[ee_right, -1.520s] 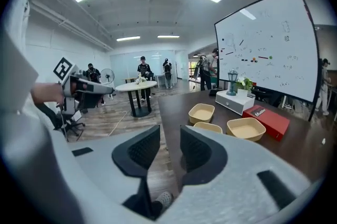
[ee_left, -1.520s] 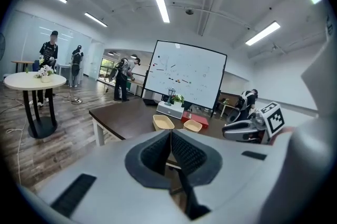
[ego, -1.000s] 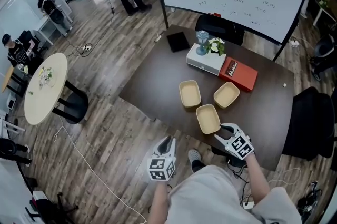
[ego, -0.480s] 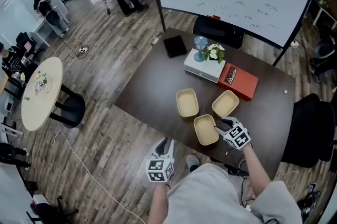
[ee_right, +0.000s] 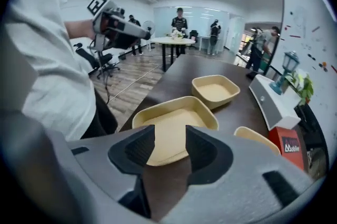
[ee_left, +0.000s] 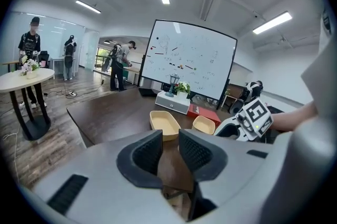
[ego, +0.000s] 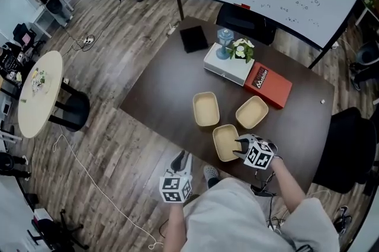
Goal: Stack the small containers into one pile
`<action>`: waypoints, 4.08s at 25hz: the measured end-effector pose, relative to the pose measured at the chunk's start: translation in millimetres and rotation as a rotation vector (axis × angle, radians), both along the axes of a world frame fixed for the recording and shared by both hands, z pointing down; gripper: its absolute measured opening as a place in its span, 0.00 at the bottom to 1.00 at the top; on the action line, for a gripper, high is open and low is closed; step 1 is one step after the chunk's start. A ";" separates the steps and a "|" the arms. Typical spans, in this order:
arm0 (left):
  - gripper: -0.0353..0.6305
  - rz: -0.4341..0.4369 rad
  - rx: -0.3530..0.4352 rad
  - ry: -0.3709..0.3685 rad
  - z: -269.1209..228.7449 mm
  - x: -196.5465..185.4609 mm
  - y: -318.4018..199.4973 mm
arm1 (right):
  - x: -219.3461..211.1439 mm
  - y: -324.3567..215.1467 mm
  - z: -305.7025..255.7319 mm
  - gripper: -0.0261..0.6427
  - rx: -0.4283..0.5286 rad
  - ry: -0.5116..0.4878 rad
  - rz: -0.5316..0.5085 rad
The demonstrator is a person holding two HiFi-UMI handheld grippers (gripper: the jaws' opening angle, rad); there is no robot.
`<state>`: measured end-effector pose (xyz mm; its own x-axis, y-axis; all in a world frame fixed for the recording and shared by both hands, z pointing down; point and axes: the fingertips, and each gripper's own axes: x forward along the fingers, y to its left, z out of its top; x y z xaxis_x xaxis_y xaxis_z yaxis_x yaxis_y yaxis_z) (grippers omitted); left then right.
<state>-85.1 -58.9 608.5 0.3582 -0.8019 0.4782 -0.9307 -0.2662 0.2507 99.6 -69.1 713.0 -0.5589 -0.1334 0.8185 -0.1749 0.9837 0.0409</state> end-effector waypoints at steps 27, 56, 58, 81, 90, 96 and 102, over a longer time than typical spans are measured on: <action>0.18 -0.026 -0.062 0.005 25.9 13.8 9.9 | -18.5 50.9 42.0 0.07 0.089 0.250 -0.348; 0.17 0.055 -0.022 0.007 14.5 27.0 -3.1 | -13.5 12.2 -24.9 0.07 0.288 0.248 -0.215; 0.17 0.050 -0.017 0.005 12.6 23.2 -3.0 | -16.5 2.4 -30.6 0.07 0.308 0.248 -0.214; 0.17 -0.081 -0.009 0.017 6.3 -35.2 -4.3 | -89.0 -89.9 -28.8 0.07 0.400 0.223 -0.272; 0.16 -0.126 -0.022 0.012 9.8 -57.6 -12.4 | -104.8 -107.4 -7.6 0.07 0.416 0.237 -0.272; 0.16 -0.134 -0.023 0.033 11.4 -63.5 -20.0 | -113.1 -114.3 5.7 0.07 0.425 0.234 -0.255; 0.15 -0.137 -0.037 0.038 13.3 -71.4 -22.7 | -119.3 -114.5 13.2 0.07 0.422 0.240 -0.244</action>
<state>-156.5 -81.6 621.8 0.2649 -0.8266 0.4966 -0.9475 -0.1273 0.2935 -19.7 -183.6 726.2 -0.4186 -0.3675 0.8305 0.1194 0.8842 0.4515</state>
